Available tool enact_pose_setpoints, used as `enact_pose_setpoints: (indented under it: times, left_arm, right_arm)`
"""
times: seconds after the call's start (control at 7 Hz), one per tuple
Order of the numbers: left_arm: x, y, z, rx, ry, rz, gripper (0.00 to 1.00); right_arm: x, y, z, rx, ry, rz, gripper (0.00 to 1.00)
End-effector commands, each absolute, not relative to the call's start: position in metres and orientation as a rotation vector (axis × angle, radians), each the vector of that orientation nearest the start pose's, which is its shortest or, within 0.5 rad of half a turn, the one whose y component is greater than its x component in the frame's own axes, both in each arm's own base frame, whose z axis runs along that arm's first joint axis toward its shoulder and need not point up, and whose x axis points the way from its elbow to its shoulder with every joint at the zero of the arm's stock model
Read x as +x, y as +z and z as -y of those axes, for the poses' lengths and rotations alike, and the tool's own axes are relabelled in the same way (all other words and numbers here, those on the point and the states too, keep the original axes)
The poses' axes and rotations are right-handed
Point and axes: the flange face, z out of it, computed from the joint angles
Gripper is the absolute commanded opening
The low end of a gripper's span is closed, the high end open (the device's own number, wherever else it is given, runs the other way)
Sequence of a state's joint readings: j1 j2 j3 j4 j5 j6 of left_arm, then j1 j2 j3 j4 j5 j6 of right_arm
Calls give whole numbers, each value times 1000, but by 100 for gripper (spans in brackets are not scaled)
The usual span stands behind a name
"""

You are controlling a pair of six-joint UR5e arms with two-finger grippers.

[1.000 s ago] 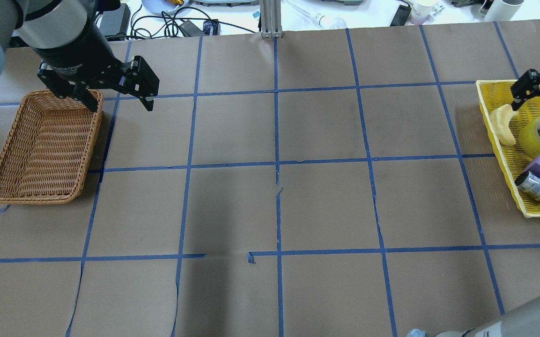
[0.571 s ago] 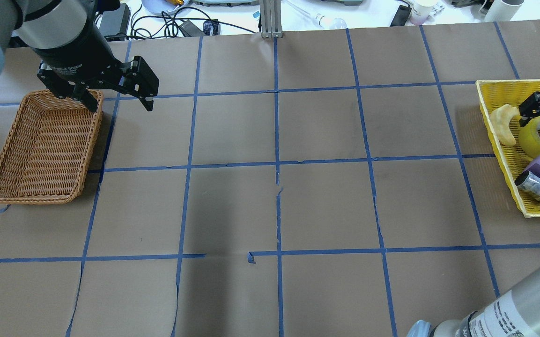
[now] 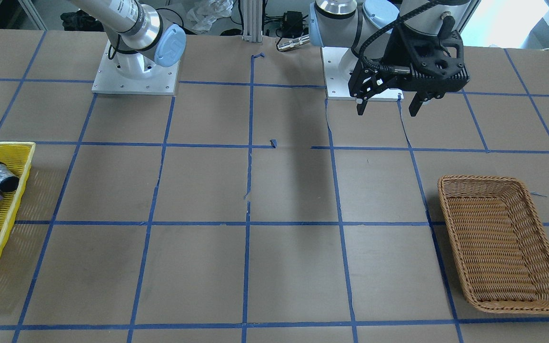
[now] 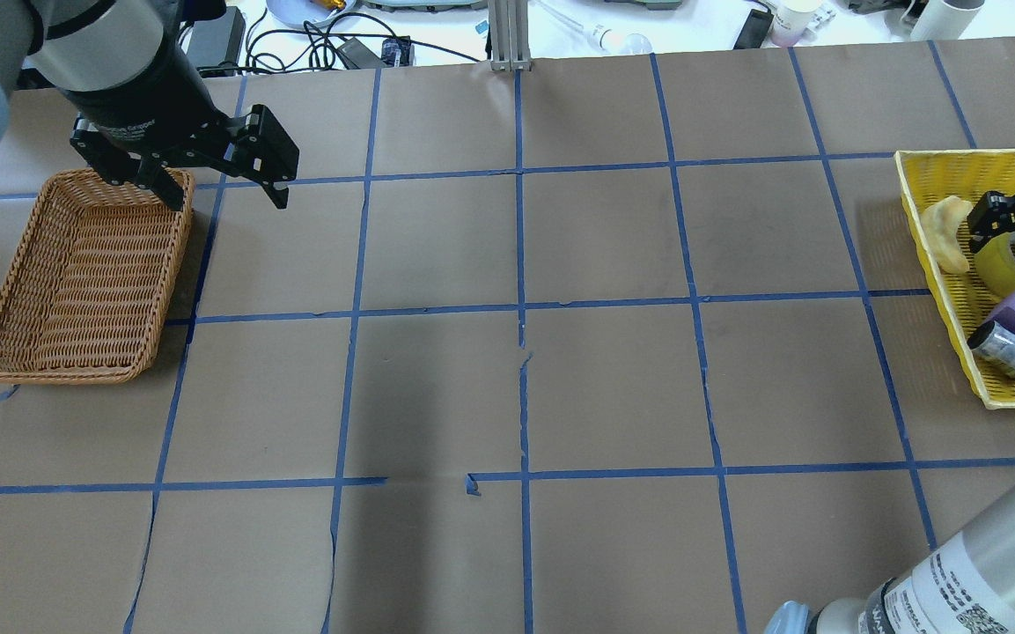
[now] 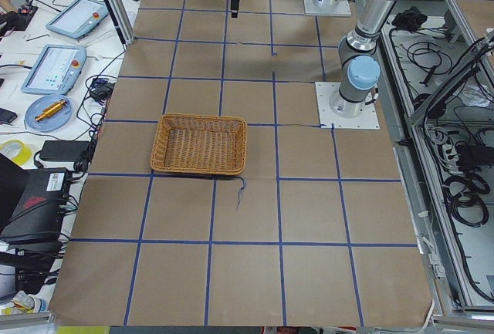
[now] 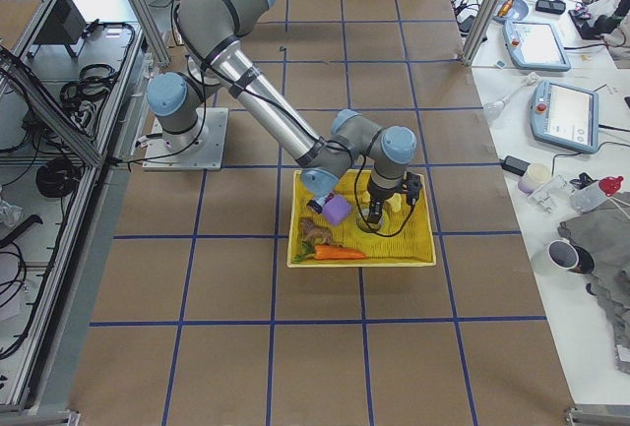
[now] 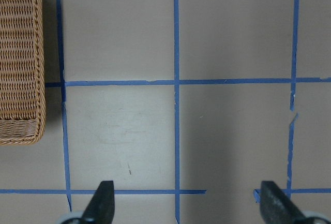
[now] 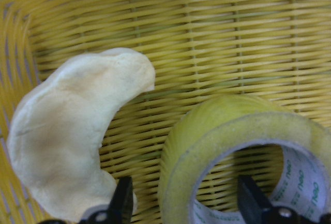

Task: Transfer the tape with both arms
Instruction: 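Lower the right gripper into the yellow basket over the yellow tape roll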

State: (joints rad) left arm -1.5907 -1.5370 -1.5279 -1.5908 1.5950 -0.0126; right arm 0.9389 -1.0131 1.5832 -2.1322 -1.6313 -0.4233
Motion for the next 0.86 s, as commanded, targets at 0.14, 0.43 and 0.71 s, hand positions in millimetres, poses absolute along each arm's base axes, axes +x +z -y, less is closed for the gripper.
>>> enact_pose_setpoints:
  times: [0.14,0.43,0.71]
  left_arm:
    - [-140,524,479,11,-89,-3117,100]
    - [-141,524,479,11,-91,-3118,100]
    - [-141,524,479,11,-91,-3118,100]
  right_arm:
    - [-284,223,605,306,31,-3174,0]
    - [-267,290,590,280,18,-3182,0]
    - [-194,370,591,145,-78,-3216,0]
